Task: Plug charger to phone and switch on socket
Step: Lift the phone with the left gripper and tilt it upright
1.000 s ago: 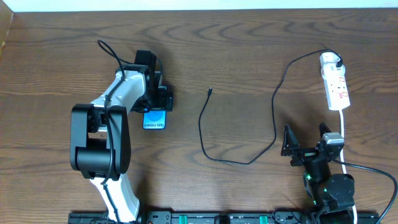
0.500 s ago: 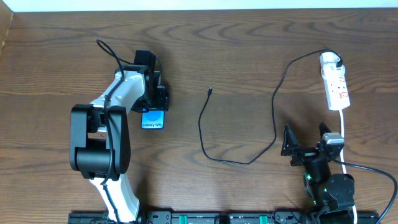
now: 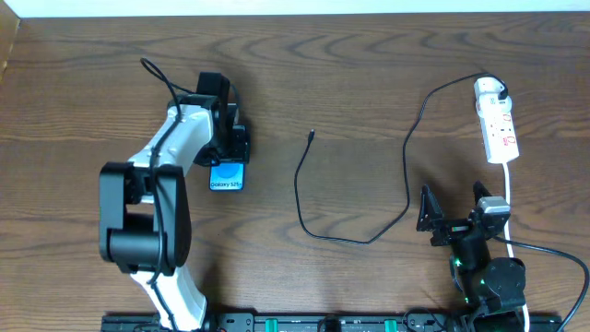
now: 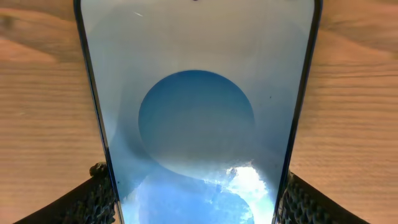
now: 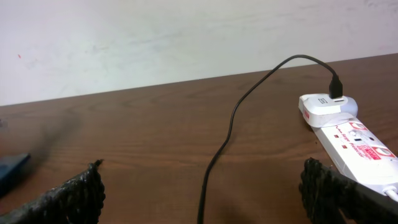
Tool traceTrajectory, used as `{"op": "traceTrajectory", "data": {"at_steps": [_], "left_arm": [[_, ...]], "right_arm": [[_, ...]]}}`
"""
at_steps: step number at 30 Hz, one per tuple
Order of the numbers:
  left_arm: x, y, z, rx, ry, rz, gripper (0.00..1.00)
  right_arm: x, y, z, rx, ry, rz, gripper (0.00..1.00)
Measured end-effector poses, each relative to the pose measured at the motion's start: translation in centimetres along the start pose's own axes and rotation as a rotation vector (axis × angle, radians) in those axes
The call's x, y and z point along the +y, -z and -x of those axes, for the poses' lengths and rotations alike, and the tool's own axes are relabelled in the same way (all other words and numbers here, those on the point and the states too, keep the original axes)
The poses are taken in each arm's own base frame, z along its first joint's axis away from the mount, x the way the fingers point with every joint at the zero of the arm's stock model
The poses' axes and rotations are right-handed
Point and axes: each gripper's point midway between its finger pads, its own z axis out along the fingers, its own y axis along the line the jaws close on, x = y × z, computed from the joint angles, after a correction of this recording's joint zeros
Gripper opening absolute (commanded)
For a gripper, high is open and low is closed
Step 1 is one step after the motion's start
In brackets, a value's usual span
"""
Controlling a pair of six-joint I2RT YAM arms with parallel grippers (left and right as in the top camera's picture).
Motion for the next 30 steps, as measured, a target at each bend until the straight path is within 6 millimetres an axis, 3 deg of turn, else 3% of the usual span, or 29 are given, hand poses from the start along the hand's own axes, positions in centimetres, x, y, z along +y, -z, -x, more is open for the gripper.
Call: {"op": "traceTrajectory", "data": {"at_steps": [5,12,30], "left_arm": [[-0.1,1.7,0.4,-0.041,0.017,-0.004,0.72],[-0.6,1.8,-0.2,-0.018,0.073,-0.036,0.72],[-5.4,2.7,-1.0,0.053,0.207,-0.314,0.72]], "right_arm": [[0.0,0.0,0.0,0.000,0.000,0.000,0.99],[0.0,0.0,0.0,0.000,0.000,0.000,0.99],[0.0,0.0,0.0,0.000,0.000,0.000,0.99]]}}
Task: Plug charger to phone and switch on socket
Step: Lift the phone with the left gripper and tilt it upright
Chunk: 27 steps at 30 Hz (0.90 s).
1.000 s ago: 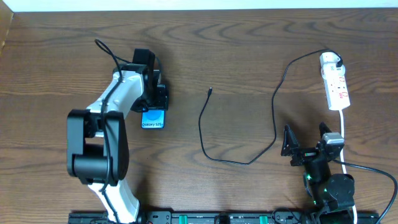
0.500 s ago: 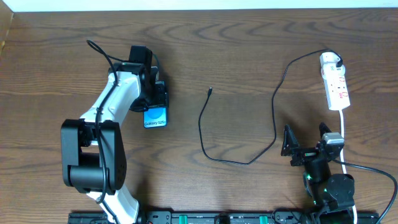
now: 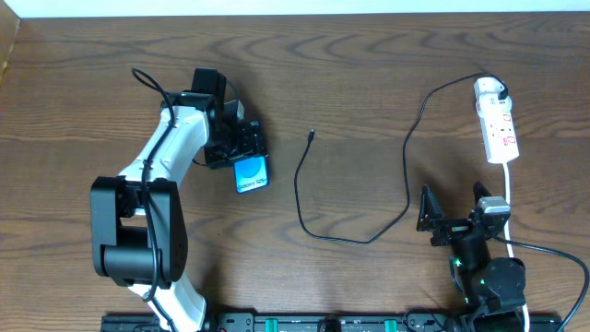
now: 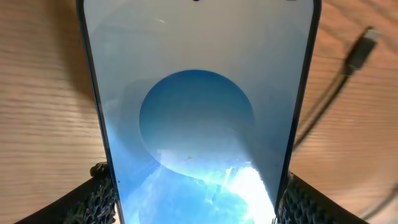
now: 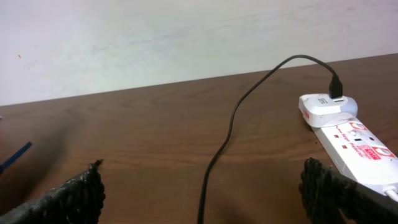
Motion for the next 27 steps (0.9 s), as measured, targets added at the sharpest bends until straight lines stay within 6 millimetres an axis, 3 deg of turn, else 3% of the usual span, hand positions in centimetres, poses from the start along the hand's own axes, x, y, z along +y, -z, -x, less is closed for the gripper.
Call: {"op": "traceTrajectory", "data": {"at_steps": [12,27], "left_arm": [[-2.5,0.4,-0.1,0.031,0.133,-0.165,0.72],[-5.8,3.9,2.6,0.014,0.195,-0.547,0.71]], "right_arm": [[0.0,0.0,0.0,0.000,0.000,0.000,0.99],[0.0,0.0,0.0,0.000,0.000,0.000,0.99]]}}
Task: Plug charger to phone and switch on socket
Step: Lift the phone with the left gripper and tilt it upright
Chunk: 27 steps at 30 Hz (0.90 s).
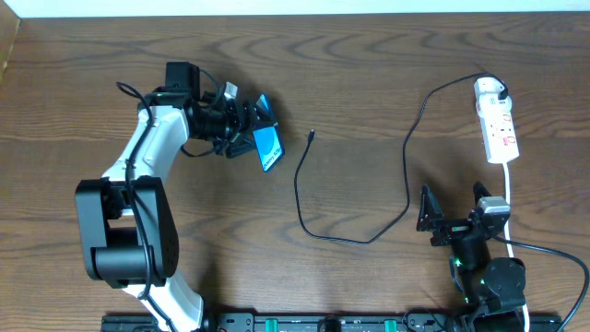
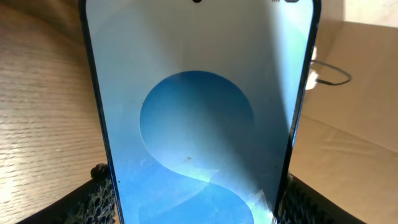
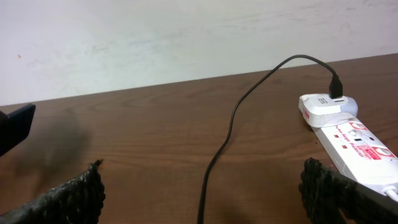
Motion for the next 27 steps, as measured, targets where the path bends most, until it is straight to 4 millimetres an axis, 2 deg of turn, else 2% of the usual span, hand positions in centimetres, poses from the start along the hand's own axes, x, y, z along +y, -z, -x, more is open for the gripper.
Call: {"op": "traceTrajectory", "data": {"at_steps": [18,27], "left_arm": [[-1.8,0.1,-0.8,0.055,0.076,-0.101,0.71],[-3.3,0.3,1.0,0.005,0.106,-0.162,0.71]], "right_arm": [[0.0,0.0,0.0,-0.001,0.000,0.000,0.99],[0.0,0.0,0.0,-0.001,0.000,0.000,0.99]]}}
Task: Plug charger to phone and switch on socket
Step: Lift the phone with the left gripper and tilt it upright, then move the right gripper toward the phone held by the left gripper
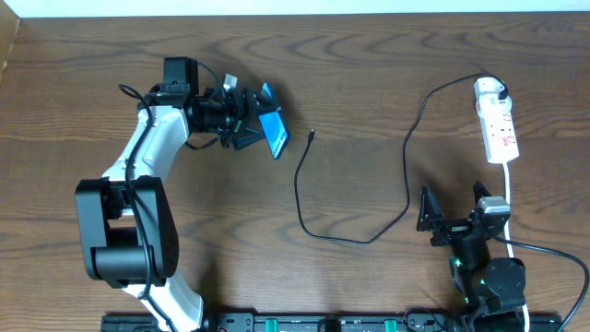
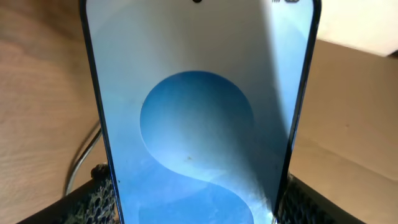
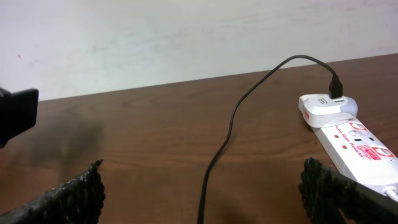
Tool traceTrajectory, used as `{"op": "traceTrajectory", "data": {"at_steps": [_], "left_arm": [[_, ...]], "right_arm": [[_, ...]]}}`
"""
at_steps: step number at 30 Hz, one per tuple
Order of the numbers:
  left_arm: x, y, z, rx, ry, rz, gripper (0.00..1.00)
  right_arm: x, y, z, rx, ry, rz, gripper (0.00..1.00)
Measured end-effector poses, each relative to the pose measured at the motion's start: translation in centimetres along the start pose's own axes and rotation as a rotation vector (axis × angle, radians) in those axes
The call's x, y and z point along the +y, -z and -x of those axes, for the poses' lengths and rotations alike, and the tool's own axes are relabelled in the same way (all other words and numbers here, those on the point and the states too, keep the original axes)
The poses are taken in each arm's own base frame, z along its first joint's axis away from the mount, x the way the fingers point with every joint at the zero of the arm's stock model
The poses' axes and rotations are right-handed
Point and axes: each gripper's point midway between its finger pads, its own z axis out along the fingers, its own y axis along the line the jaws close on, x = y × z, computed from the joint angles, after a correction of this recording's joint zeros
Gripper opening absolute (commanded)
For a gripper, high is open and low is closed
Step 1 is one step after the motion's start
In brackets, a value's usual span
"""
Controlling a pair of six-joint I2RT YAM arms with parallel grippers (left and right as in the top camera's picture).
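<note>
My left gripper [image 1: 247,118] is shut on a phone [image 1: 273,131] with a blue screen, held tilted above the table at the upper left; the phone [image 2: 196,112] fills the left wrist view between both fingers. A black charger cable [image 1: 304,198] lies in a loop at mid-table, its free plug [image 1: 312,136] just right of the phone. The cable runs to a white adapter [image 1: 489,89] in the white socket strip [image 1: 499,129] at the far right, also seen as the strip [image 3: 351,146] in the right wrist view. My right gripper [image 1: 454,210] stands open near the front right, holding nothing.
A white lead [image 1: 509,198] runs from the socket strip toward the front edge beside my right arm. A black rail [image 1: 332,323] lines the table's front edge. A pale wall [image 3: 186,37] rises behind the table's far edge.
My left gripper has shifted the phone slightly up and right, tipping it more steeply, closer to the cable's free plug. The right arm has not moved.
The phone first lay on the table with my left gripper shut round it. Then it was lifted and turned toward the right, then carried higher and further right. Now it hangs tilted next to the cable's free plug. My right gripper stayed open and still.
</note>
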Motion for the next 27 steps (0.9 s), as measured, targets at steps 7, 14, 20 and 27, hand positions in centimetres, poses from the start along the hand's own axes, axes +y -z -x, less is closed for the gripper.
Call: {"op": "traceTrajectory", "data": {"at_steps": [7,14,20,27], "left_arm": [[-1.0,0.0,0.9,-0.027,0.045,-0.035,0.71],[-1.2,0.0,1.1,-0.033,0.080,-0.042,0.71],[-1.6,0.1,1.5,-0.043,0.085,-0.054,0.71],[-2.3,0.2,2.1,-0.062,0.078,-0.077,0.71]], "right_arm": [[0.2,0.0,0.6,-0.026,-0.001,0.007,0.99],[0.4,0.0,0.9,-0.038,-0.005,0.020,0.99],[0.9,0.0,0.8,-0.031,-0.043,0.050,0.99],[2.2,-0.1,-0.1,0.022,-0.075,0.123,0.99]]}}
